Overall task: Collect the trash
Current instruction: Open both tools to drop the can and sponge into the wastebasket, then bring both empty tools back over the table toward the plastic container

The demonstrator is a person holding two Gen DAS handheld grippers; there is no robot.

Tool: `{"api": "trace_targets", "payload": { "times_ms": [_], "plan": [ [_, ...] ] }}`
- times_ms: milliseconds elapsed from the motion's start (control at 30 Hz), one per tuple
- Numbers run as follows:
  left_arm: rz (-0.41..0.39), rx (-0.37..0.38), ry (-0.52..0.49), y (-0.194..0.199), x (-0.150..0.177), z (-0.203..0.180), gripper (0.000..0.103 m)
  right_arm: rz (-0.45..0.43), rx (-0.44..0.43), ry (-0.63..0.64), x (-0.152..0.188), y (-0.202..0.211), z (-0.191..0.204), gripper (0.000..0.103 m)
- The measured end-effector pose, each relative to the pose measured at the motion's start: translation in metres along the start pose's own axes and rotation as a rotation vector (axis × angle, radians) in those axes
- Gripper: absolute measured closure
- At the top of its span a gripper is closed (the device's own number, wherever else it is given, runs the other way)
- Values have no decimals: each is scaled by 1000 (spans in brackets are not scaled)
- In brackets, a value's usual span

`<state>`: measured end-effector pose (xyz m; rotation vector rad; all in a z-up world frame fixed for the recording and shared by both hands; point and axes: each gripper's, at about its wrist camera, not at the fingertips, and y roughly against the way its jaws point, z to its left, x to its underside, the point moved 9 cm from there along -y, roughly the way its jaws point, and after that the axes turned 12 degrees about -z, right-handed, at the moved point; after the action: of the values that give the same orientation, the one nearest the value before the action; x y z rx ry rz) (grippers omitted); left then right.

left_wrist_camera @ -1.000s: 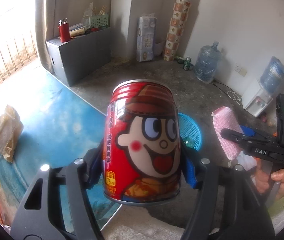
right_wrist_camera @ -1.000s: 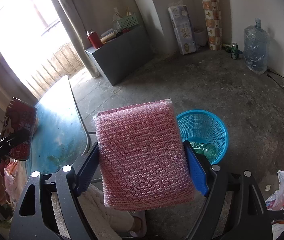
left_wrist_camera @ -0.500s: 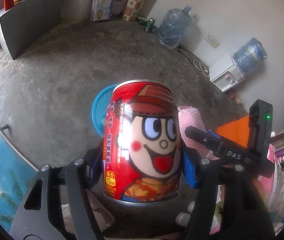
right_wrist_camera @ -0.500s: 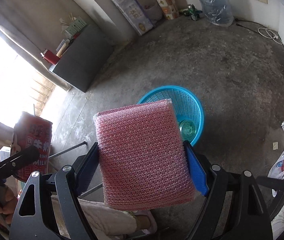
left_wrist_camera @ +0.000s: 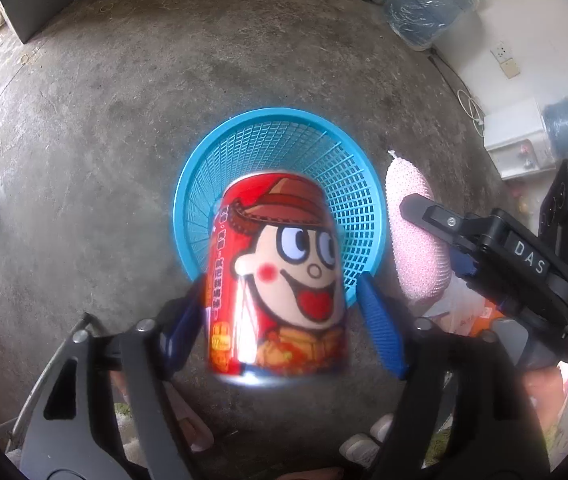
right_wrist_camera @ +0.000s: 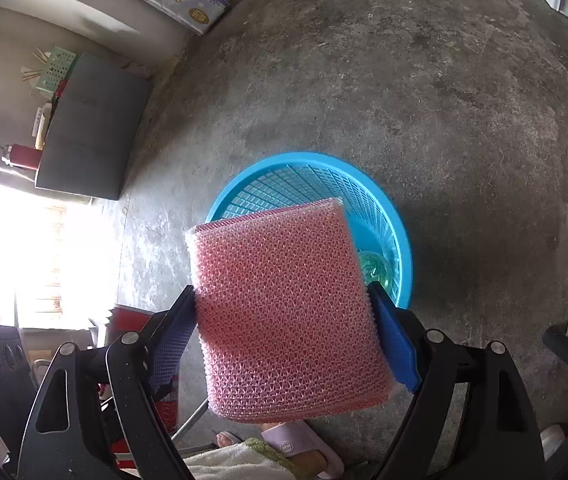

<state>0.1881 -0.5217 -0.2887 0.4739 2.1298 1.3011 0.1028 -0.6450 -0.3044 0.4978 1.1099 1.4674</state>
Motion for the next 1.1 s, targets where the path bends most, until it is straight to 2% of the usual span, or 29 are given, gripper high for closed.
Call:
{"api": "trace_targets", "payload": {
  "times_ms": [133,233,367,533,700,867,967,1100],
  "plan": [
    [-25,21,51,-3,-6,2,25,2,23,-4,-6,-28,-4,20],
    [-54,21,26,4,-5,-2,25,-11,34,-17,-5,-40,-9,20],
    [-76,53,11,22,1,-8,25,-10,27,-30,-1,-48,-11,20],
    [-141,82,-14,60,0,-16,25,-30,30,3,-1,-47,-3,19],
    [-215,99,-67,117,-1,-27,25,-53,21,69,-4,-43,12,14],
    [-308,165,-134,196,11,-44,25,-67,-9,97,-8,-36,31,13],
    [-373,168,-185,244,25,-43,25,-97,-60,109,-8,-17,43,13],
    [-455,153,-171,301,50,-19,23,-150,-120,168,-4,22,61,13]
  ]
}}
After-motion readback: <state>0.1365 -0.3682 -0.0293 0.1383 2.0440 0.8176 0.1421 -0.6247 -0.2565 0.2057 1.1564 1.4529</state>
